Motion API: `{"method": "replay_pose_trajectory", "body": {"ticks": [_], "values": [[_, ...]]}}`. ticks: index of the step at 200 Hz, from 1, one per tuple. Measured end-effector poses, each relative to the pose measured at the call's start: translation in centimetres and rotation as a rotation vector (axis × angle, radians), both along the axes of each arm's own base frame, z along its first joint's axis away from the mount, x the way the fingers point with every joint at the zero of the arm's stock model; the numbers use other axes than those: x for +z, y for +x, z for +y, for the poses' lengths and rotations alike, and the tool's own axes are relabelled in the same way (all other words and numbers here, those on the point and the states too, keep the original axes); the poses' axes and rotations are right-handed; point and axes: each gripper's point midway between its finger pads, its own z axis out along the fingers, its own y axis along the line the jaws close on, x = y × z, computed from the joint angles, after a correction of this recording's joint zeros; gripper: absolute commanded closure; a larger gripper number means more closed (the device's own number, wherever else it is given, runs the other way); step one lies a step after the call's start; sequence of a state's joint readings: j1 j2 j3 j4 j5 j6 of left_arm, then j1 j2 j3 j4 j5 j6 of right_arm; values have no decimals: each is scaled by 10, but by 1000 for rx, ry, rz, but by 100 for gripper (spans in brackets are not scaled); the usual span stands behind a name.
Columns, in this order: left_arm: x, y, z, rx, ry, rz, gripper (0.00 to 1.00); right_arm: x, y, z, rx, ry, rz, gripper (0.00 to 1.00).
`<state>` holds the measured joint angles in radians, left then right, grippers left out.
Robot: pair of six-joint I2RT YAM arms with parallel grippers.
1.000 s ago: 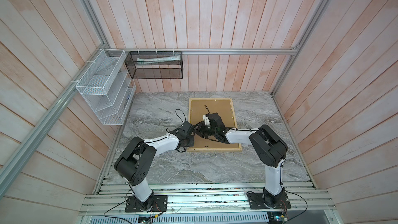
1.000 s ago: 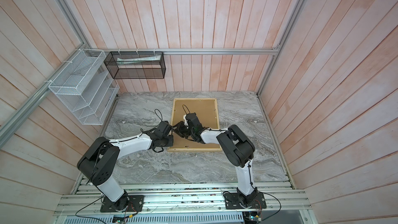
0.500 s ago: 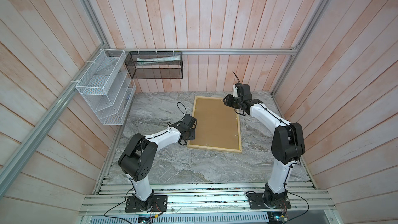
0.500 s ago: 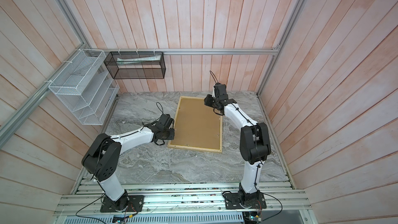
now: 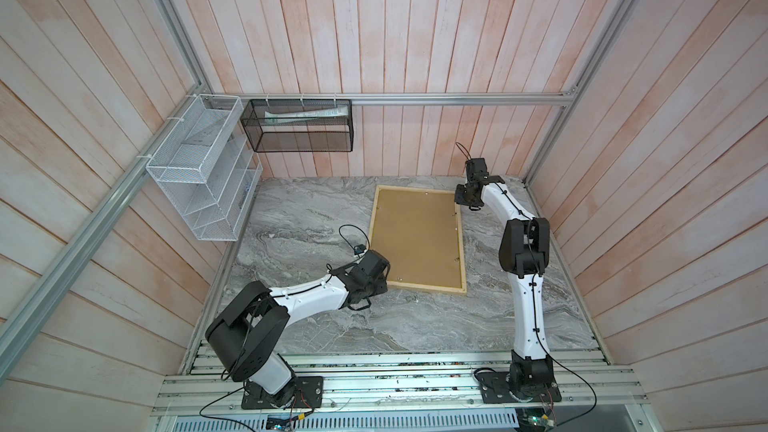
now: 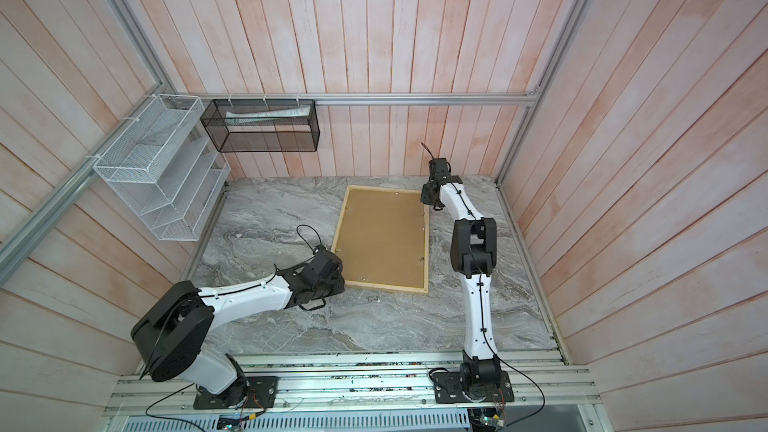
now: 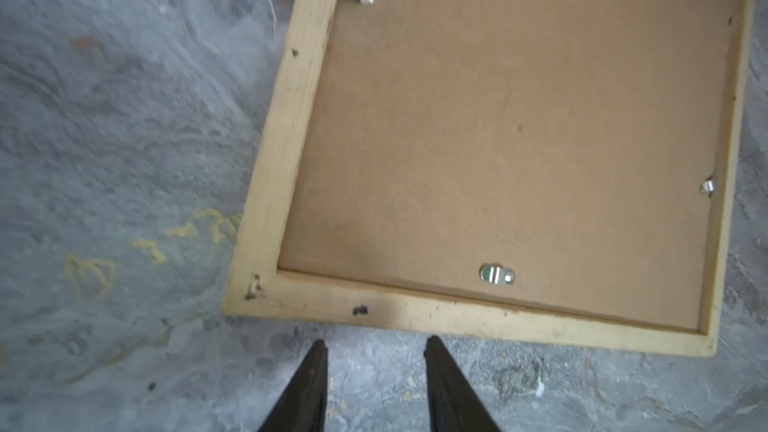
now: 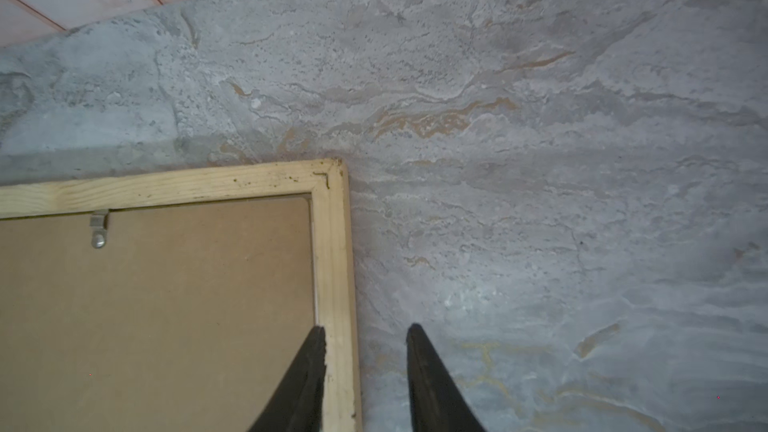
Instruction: Put the photo into the frame
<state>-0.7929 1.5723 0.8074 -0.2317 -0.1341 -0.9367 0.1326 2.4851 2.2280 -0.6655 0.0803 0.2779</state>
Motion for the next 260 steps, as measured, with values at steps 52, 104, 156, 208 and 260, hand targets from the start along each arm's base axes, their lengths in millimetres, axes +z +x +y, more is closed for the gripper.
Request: {"method": "replay_pose_trajectory", "body": {"ticks": [52,104,156,208,260], "values": [[3,-4,-8,48,-57,7,58,-9,-6,2,22,6,45,68],[4,-3,-12,43,-70,1,58,-10,-6,5,43,49,51,69],[-4,-5,-13,37,-60,17,58,-14,-8,14,77,106,61,69],[-10,-7,-17,19,-53,37,57,-21,-8,14,74,116,71,75],[-6,3,-28,-12,-40,24,57,-23,-7,11,46,169,75,89]]}}
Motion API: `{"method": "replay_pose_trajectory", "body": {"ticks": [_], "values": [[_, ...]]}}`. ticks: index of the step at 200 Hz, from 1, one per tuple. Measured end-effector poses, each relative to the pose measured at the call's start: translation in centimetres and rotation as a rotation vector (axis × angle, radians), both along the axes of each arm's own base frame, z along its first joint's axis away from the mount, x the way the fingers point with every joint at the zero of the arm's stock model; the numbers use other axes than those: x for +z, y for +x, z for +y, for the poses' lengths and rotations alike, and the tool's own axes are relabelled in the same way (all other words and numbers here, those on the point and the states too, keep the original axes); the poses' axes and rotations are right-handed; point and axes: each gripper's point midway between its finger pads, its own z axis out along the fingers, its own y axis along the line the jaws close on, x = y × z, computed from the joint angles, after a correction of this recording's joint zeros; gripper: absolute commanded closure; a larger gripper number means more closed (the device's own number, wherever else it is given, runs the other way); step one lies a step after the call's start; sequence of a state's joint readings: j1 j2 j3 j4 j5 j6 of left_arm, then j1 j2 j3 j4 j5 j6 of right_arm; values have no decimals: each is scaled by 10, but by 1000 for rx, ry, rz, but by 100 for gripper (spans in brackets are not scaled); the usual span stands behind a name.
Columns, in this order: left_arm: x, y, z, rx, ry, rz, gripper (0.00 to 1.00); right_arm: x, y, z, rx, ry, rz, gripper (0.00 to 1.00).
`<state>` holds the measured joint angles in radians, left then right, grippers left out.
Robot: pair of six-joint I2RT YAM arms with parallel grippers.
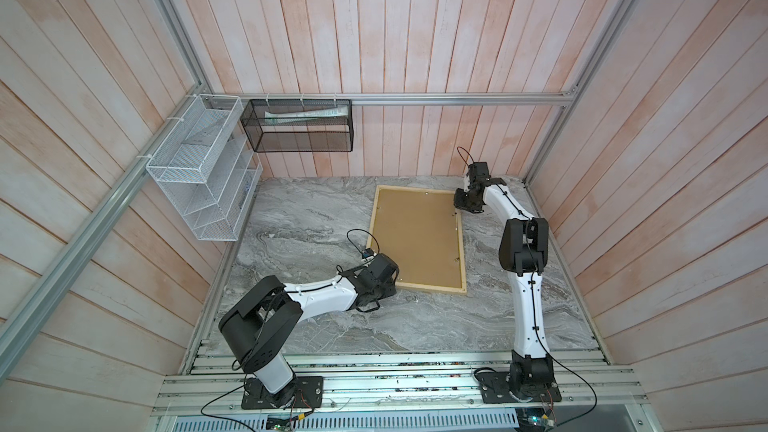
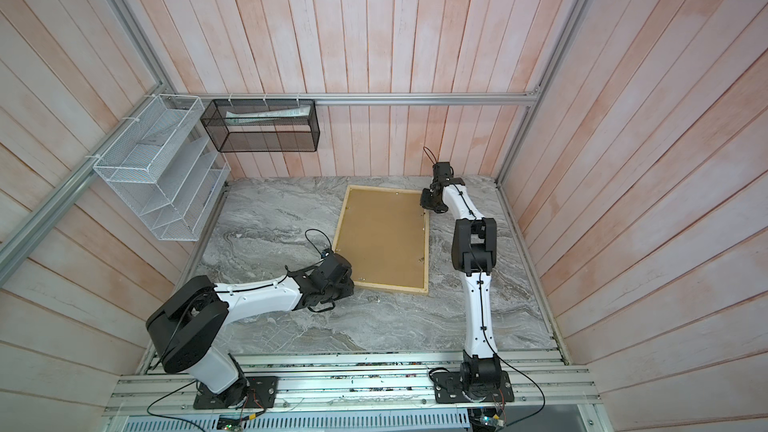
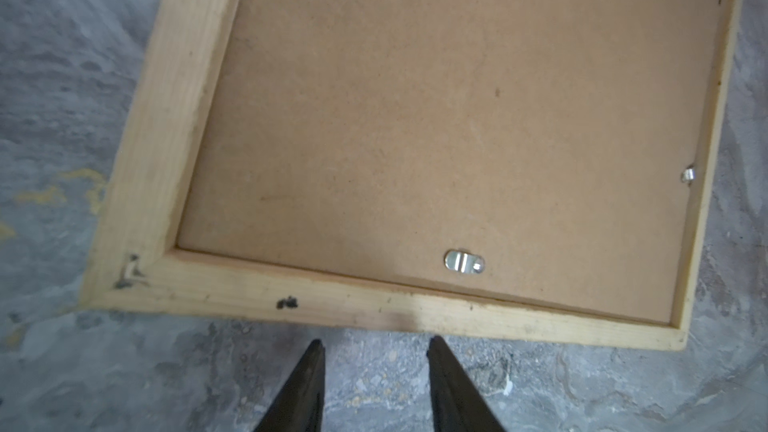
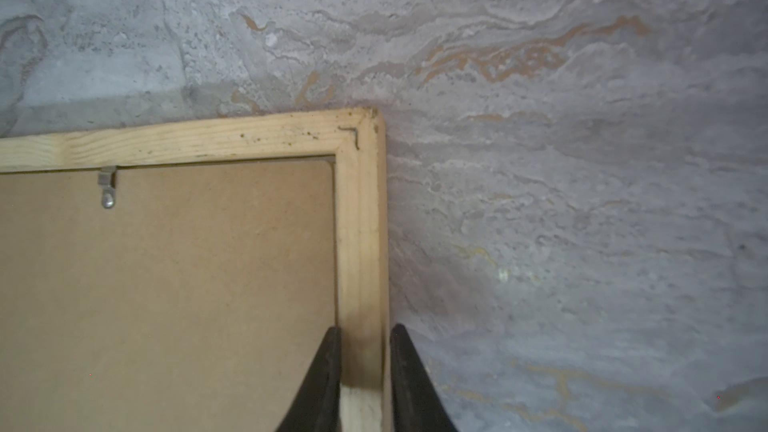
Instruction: Put the photo into the frame
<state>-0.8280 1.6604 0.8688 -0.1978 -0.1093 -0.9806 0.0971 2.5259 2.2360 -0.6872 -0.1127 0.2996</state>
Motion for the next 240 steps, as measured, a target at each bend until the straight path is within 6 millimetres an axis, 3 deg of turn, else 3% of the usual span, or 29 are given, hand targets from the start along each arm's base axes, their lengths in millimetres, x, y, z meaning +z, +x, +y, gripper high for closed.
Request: {"method": "replay_pose_trajectory", "body": {"ticks": [16,44,61,98,113,151,192,214,240], "values": [[1,4,-2,-13,21,-4,57,-1,0,-1,-12,15,0,99],[8,10,2,-22,79,-33,54,-2,-7,-5,-54,80,-30,100],[16,17,6,-22,127,-65,53,-3,-22,-12,-103,135,-41,100],[38,38,12,-14,189,-141,52,-3,-77,-42,-282,299,-57,100],[36,40,19,-10,212,-137,52,-19,-113,-53,-372,334,-9,100],[18,33,37,5,237,-86,51,-20,-168,-53,-482,446,-26,100],[-7,-6,34,-20,181,15,49,-19,-174,-49,-456,449,-36,91],[-4,-11,19,-22,132,12,48,-16,-177,-47,-421,417,-41,79],[-1,-12,9,-12,91,11,46,-10,-181,-47,-389,383,-44,76]]}}
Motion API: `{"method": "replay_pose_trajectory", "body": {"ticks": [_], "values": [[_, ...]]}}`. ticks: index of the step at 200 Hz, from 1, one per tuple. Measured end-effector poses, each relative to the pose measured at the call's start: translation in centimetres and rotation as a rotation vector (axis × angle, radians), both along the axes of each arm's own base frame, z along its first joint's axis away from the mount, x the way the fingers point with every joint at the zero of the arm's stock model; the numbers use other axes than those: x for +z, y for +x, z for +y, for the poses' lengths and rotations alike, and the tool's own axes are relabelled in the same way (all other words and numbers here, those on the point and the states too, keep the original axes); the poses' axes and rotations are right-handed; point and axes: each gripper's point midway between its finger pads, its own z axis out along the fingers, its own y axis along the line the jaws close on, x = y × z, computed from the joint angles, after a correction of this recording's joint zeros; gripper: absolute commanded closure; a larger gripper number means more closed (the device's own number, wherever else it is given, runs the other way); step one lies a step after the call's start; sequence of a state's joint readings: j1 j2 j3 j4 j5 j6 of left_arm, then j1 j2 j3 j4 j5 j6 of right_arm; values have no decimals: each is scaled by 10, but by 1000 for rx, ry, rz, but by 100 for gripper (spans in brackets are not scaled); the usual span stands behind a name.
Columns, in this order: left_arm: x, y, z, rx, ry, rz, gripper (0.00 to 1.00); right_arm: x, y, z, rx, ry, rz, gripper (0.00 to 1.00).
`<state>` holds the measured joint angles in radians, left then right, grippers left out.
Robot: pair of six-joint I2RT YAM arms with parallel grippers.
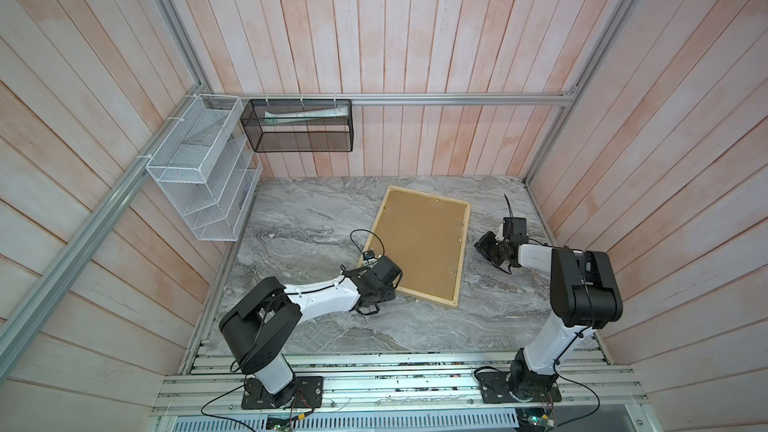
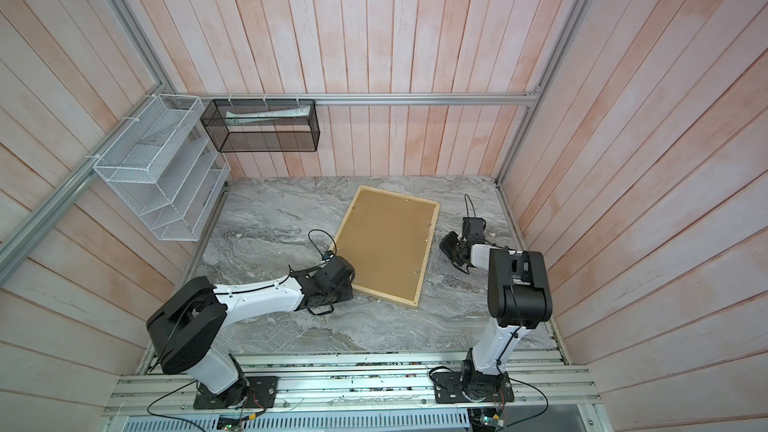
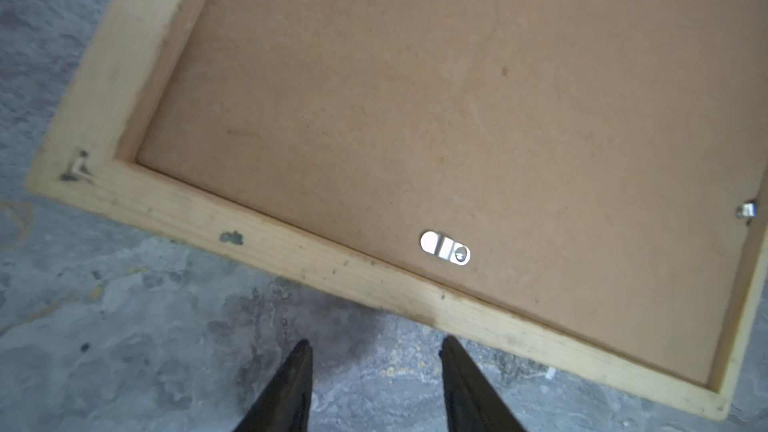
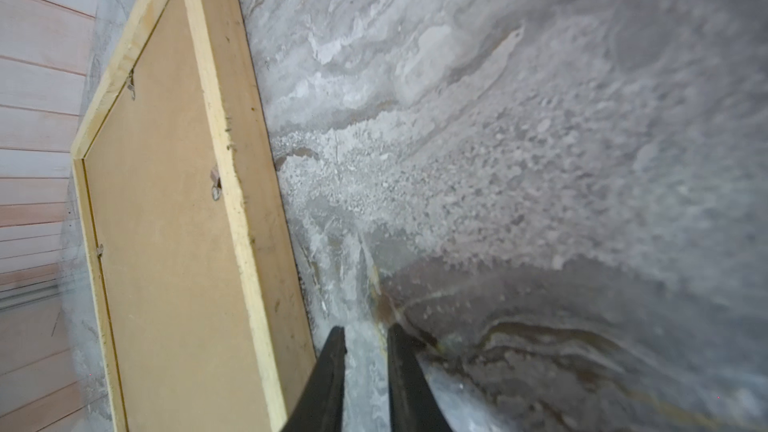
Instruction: Put the photo into the frame
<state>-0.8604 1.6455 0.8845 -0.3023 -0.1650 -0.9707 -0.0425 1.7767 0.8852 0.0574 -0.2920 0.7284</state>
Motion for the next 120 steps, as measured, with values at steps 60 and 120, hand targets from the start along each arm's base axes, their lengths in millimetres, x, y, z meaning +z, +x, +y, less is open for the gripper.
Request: {"method": "replay_pose_trajectory", "body": {"ticks": [60,120], "values": [[14,16,-25,-5,-70,-24,46,21,3,2,61,-32,-35,72],[9,31,-47,-35,-74,-22,48,49,4,6,115,-51,-87,71]]}}
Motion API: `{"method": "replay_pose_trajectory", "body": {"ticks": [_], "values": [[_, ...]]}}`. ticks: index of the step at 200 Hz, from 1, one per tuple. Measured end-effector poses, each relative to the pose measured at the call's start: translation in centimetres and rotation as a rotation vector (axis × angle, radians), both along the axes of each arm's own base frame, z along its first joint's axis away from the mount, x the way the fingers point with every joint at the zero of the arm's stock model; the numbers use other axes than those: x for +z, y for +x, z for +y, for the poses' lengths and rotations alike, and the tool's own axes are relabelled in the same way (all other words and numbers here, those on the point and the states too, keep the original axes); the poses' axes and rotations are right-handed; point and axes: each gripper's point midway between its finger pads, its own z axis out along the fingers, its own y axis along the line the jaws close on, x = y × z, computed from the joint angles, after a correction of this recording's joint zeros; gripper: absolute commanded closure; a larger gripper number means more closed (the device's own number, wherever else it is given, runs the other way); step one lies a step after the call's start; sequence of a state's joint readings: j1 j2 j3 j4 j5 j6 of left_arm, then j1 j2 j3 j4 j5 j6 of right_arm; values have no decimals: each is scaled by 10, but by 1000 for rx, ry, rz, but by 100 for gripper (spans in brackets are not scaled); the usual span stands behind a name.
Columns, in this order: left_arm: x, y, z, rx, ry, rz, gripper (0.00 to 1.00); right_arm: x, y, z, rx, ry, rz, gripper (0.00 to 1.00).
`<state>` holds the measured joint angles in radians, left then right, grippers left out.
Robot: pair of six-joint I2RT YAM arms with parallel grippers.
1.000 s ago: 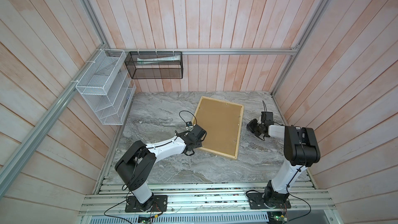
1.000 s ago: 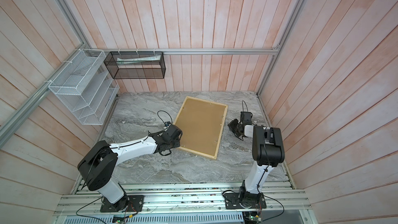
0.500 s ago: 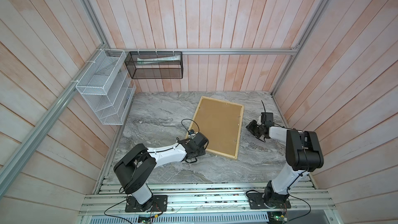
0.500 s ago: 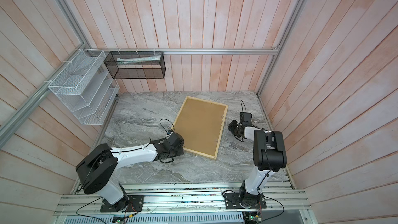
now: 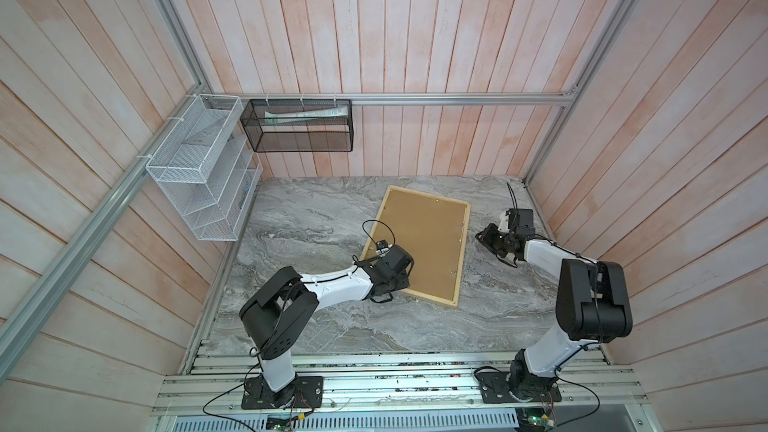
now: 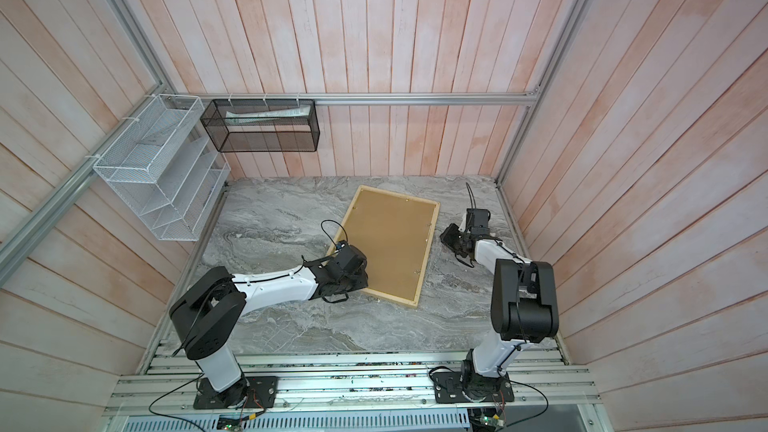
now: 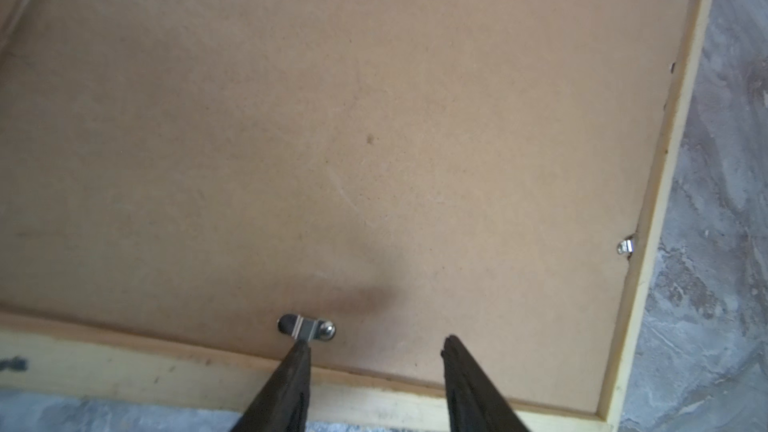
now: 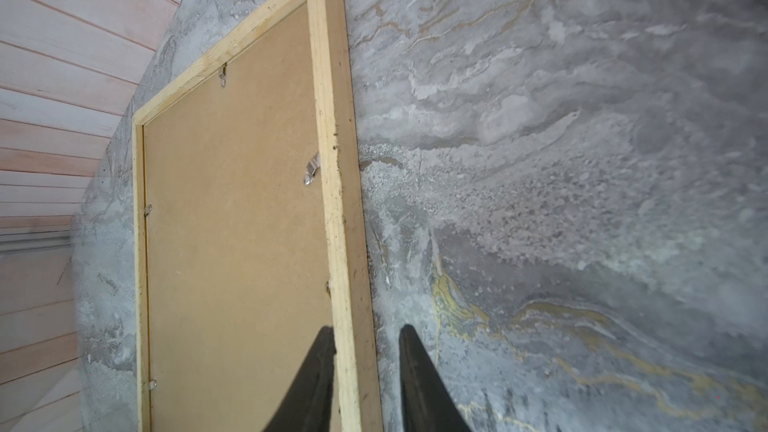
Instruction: Put the photo into the frame
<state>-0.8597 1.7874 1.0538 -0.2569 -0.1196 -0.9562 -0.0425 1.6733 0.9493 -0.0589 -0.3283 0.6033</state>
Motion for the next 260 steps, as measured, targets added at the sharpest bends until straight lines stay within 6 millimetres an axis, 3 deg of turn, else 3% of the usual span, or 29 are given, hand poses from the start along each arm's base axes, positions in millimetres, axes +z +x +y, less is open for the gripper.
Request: {"method": "replay_pose_trajectory", "body": {"ticks": [43,74,116,153,185,227,260], "values": [[3,-3,3,0,27,-8,48,12,-2,7,57,3,-23,70],[7,-17,8,4,27,-4,48,23,-2,28,158,-12,-40,72],[-1,-23,13,17,37,16,48,14,-27,94,377,-26,-8,75],[-1,-19,15,18,27,22,47,-16,-72,150,579,-11,78,74],[-1,4,21,37,3,-7,47,-40,-108,167,657,30,174,74],[-1,38,27,35,1,-55,47,-41,-113,181,722,66,172,74],[-7,81,35,39,25,-96,48,-41,-110,196,773,90,161,74]]}}
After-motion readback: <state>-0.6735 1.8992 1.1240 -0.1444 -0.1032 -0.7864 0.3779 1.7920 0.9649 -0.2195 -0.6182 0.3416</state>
